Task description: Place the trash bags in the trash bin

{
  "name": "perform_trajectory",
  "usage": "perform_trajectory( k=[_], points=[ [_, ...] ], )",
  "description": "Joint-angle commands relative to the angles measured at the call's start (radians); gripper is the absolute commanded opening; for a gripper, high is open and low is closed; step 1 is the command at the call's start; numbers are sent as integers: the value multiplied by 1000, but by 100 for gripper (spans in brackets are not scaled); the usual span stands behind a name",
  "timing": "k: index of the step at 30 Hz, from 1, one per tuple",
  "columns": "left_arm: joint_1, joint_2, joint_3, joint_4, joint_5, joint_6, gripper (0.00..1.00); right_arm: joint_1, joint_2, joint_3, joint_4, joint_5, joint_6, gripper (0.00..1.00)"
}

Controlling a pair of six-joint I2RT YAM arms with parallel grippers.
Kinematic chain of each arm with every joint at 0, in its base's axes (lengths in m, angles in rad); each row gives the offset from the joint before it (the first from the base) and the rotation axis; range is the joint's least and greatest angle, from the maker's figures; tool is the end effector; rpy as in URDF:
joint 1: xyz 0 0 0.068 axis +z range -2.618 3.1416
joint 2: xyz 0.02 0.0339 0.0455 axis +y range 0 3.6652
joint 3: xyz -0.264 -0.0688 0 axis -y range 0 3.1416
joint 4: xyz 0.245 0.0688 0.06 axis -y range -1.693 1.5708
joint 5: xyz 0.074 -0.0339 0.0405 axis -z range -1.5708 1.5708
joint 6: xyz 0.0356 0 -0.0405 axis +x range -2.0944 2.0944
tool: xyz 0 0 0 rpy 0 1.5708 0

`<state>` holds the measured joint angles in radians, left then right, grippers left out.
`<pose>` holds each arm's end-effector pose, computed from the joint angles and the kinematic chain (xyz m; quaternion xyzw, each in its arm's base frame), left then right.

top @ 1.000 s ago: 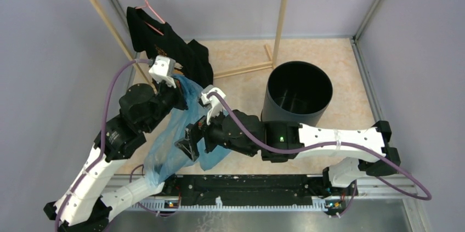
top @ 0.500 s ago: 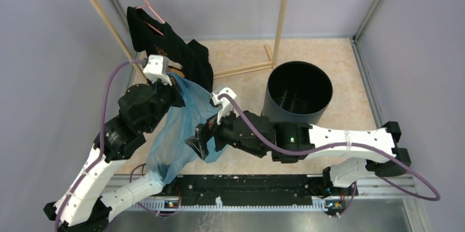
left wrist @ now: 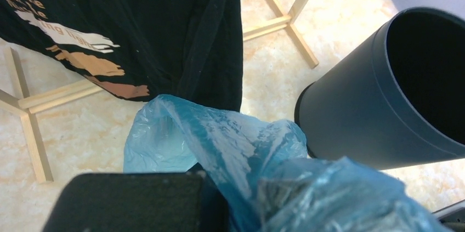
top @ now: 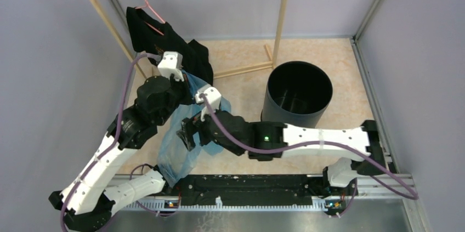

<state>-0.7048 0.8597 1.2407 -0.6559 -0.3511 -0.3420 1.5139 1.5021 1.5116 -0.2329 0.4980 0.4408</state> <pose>0.1269 -0.0919 0.4312 0.0380 0.7912 -0.1764 0.5843 0.0368 0.3474 0.4159 -0.2550 0.7296 0.3936 0.4978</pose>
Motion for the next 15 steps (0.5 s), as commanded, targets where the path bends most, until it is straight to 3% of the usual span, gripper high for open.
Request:
perform_trajectory(
  k=[1,5,9,13,15],
  points=[
    [1,27,48,-23,35,-6,0,-34,129,106,-89,171,17,82],
    [2,16,56,-33,61,30,0,-35,147,126,-150,278,11,71],
    [2,15,95,-79,82,62,0,-58,113,91,-112,254,-18,42],
    [2,-33,69,-87,96,61,1,-63,61,31,-51,221,-29,35],
    [2,-46,67,-100,123,50,7,-76,35,-11,-18,221,-11,0]
  ],
)
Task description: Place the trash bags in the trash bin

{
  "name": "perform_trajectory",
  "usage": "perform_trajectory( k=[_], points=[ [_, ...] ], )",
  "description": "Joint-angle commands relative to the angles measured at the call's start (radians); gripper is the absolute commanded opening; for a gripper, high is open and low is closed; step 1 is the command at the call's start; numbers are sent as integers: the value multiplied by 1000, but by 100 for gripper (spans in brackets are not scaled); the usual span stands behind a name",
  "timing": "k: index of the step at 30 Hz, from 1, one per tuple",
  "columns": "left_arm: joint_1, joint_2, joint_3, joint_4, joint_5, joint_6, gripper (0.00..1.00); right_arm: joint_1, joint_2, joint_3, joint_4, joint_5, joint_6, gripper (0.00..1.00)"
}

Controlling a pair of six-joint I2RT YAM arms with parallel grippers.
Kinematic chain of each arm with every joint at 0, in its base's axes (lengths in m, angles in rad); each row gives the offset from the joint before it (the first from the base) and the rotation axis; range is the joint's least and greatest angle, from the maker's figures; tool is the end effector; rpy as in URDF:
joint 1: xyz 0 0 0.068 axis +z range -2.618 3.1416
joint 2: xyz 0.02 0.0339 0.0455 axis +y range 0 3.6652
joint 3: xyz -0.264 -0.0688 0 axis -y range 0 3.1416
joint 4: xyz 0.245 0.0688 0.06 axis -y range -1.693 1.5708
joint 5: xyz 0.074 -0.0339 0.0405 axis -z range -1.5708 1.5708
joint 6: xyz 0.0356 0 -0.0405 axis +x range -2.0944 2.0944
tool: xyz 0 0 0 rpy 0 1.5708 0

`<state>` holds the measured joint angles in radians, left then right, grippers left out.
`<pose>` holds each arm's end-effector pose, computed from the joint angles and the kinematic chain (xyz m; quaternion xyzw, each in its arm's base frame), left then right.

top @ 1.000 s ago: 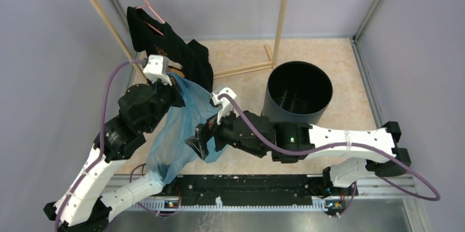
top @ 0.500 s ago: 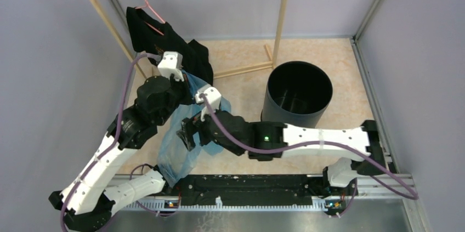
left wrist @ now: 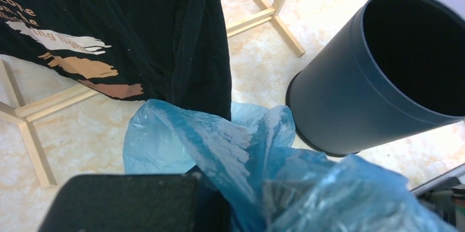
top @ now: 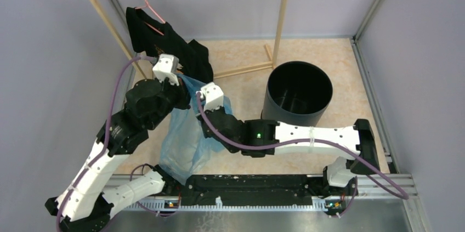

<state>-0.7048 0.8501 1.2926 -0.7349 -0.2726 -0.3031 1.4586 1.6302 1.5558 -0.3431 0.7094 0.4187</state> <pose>0.1168 -0.0868 0.4398 0.0792 0.7953 -0.1899 0.5702 0.0652 0.3718 0.3777 -0.2262 0.7763 0.2404 0.5370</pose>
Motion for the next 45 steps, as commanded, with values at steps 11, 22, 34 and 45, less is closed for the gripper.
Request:
perform_trajectory(
  k=[11,22,34,45],
  points=[
    [2,-109,2,-218,76,-84,98,-217,-248,-217,204,-252,175,0],
    [2,-236,27,-379,52,-168,99,-277,-302,-301,237,-344,196,0],
    [2,-152,24,-197,518,-50,99,-353,-222,-160,131,-412,83,0],
    [2,-329,-182,-184,219,-257,99,-500,-286,-171,154,-572,130,0]
  ],
)
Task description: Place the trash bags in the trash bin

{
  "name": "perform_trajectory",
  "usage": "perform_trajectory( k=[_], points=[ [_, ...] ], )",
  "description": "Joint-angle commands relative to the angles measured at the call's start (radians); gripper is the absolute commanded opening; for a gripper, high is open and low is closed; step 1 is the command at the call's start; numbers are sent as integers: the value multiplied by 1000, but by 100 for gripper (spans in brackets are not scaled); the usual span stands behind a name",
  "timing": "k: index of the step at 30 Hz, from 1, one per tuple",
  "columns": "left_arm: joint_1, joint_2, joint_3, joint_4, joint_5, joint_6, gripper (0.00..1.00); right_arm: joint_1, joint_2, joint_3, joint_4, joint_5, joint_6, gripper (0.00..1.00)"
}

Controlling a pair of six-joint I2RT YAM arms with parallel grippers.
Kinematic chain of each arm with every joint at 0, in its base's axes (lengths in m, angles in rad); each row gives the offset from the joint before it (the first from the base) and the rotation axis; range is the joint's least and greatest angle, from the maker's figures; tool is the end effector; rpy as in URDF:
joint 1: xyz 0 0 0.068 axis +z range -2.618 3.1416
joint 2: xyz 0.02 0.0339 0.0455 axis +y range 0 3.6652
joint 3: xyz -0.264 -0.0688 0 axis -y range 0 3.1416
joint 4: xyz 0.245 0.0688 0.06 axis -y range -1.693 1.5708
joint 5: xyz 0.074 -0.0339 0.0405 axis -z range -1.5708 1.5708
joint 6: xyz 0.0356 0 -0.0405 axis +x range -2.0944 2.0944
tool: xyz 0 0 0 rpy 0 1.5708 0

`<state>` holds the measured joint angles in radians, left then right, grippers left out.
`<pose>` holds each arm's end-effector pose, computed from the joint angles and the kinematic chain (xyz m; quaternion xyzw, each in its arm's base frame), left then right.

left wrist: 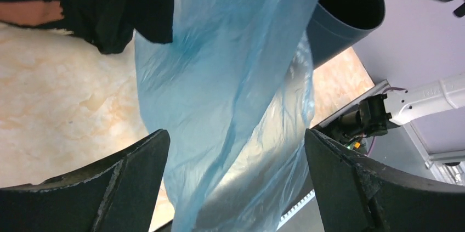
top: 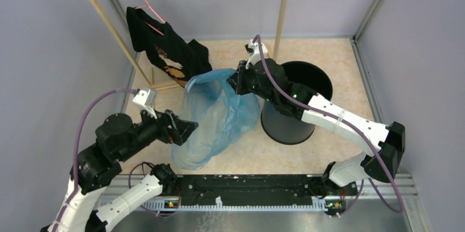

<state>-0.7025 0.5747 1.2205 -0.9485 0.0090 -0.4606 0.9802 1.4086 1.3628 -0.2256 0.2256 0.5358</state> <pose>0.0476 -0.0407 0.4197 0.0999 0.7994 -0.3284 0.4930 0.1901 0.2693 0.3936 -0.1079 0.7868 0.3481 0.4981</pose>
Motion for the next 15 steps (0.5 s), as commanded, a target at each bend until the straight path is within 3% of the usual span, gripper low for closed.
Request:
perform_trajectory(
  k=[1,6,11,15],
  points=[
    [0,-57,-138,44,-56,-111,99,-25,-70,22,36,-93,14,0],
    [0,-52,-212,12,-115,-136,94,-31,-88,28,11,-104,5,0],
    [-1,-31,-240,108,-70,-105,54,-32,-116,26,28,-162,7,0],
    [0,43,-139,184,-55,-38,19,-34,-125,89,-10,-192,-15,0]
  ],
)
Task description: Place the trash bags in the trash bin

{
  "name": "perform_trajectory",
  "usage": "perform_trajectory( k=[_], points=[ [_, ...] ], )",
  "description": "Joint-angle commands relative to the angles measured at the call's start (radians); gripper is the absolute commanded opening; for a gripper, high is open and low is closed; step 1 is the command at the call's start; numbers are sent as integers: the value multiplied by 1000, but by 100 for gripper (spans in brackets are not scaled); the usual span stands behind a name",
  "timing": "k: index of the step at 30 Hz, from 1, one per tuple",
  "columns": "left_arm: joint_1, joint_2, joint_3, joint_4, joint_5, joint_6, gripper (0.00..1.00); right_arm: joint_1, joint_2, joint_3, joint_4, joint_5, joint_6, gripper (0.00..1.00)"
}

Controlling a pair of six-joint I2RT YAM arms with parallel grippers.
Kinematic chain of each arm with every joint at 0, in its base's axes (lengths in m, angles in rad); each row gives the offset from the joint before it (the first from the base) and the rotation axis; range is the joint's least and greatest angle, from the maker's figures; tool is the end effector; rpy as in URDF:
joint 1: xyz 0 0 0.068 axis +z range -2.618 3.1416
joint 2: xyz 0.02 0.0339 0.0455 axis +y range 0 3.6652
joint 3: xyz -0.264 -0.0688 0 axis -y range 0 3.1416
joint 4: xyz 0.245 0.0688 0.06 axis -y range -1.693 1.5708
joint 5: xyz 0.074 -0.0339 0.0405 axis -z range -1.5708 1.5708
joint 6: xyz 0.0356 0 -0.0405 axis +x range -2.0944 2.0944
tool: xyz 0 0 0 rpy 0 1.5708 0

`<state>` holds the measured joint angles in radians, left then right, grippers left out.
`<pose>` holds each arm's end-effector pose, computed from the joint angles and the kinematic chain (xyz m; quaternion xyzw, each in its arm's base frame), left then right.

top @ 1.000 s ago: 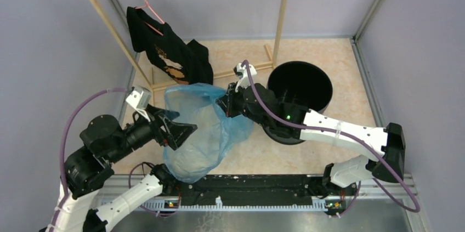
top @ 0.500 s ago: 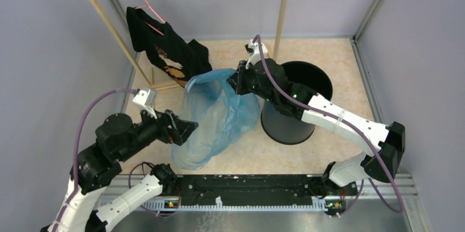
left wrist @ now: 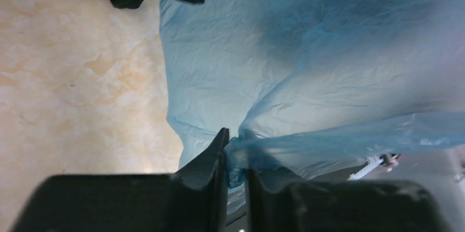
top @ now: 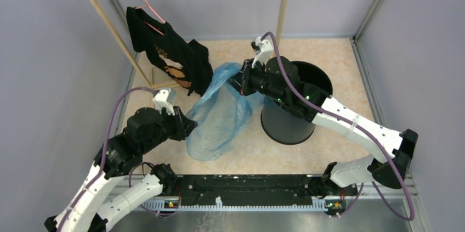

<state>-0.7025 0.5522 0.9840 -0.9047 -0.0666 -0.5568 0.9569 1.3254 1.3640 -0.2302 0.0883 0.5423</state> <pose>0.0703 -0.0564 0.3591 0.0447 0.8516 -0.2841 0.4382 0.1787 0.2482 0.4182 -0.1312 0.7600 0.4081 0.4884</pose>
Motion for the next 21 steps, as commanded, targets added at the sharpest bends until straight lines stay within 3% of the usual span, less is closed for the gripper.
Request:
perform_trajectory(
  k=[1,6,12,16,21],
  points=[
    [-1,100,158,157,32,78,13,-10,-42,114,-23,-61,-32,0],
    [0,267,460,246,137,173,1,-11,-53,253,-131,-82,-134,0],
    [-1,449,730,424,324,149,0,-10,-123,473,-363,28,-280,0],
    [0,584,819,586,511,34,0,-10,-247,486,-416,113,-351,0],
    [-1,752,841,937,707,-239,0,-10,-389,492,-450,230,-393,0]
  ],
)
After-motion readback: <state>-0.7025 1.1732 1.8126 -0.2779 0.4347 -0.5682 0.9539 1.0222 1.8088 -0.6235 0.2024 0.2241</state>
